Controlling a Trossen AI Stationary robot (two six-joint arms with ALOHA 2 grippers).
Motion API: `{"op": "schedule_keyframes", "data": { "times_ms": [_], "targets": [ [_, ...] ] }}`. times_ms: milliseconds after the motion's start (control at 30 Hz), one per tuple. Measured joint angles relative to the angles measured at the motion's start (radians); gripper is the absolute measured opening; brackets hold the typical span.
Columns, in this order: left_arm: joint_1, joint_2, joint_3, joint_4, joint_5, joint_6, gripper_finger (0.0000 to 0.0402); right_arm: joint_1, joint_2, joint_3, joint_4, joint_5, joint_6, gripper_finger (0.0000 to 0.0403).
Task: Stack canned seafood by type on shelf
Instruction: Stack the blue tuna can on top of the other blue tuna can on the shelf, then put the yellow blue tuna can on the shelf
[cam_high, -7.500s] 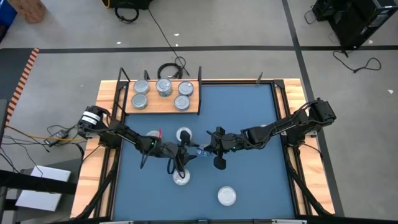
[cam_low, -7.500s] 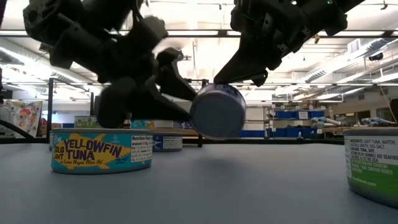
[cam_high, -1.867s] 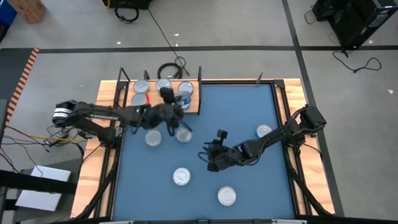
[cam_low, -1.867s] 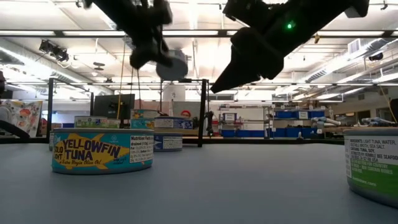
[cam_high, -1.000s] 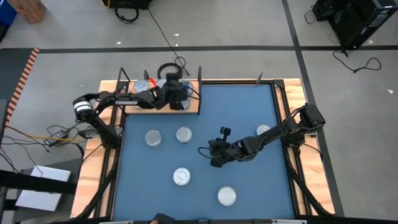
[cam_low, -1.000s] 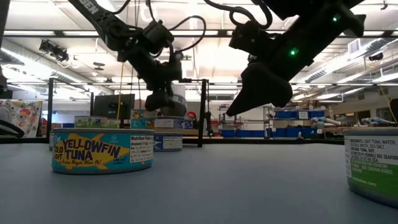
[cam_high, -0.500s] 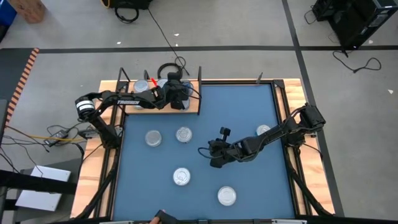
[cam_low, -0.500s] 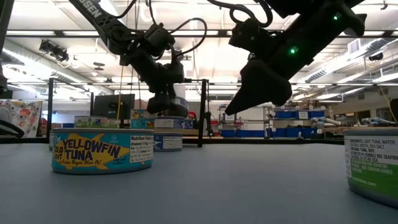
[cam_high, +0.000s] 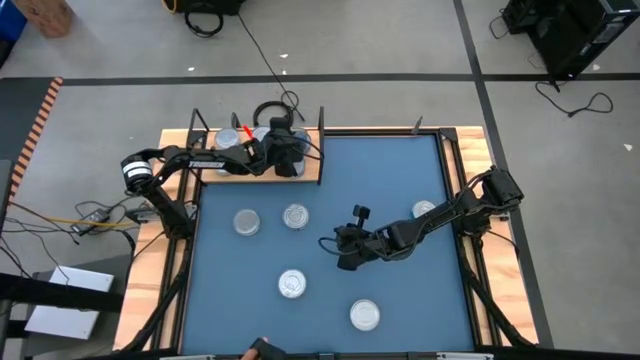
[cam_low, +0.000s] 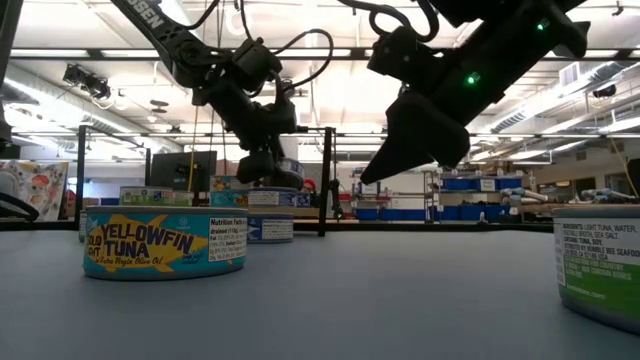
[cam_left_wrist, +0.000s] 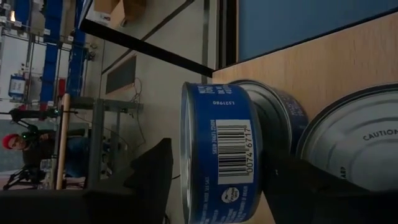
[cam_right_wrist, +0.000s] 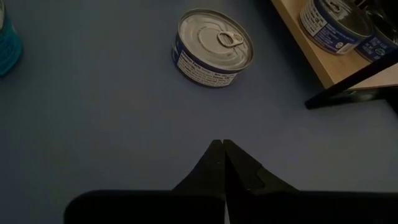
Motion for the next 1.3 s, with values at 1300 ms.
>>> {"op": "schedule_keyframes", "data": {
  "times_ms": [1300],
  "targets": [
    [0.007,-0.145,0.090,-0.180,0.248,-0.249,0.0090,0.025,-0.102,0.000,0.015,-0.033,-0.056,0.0007]
  ]
}}
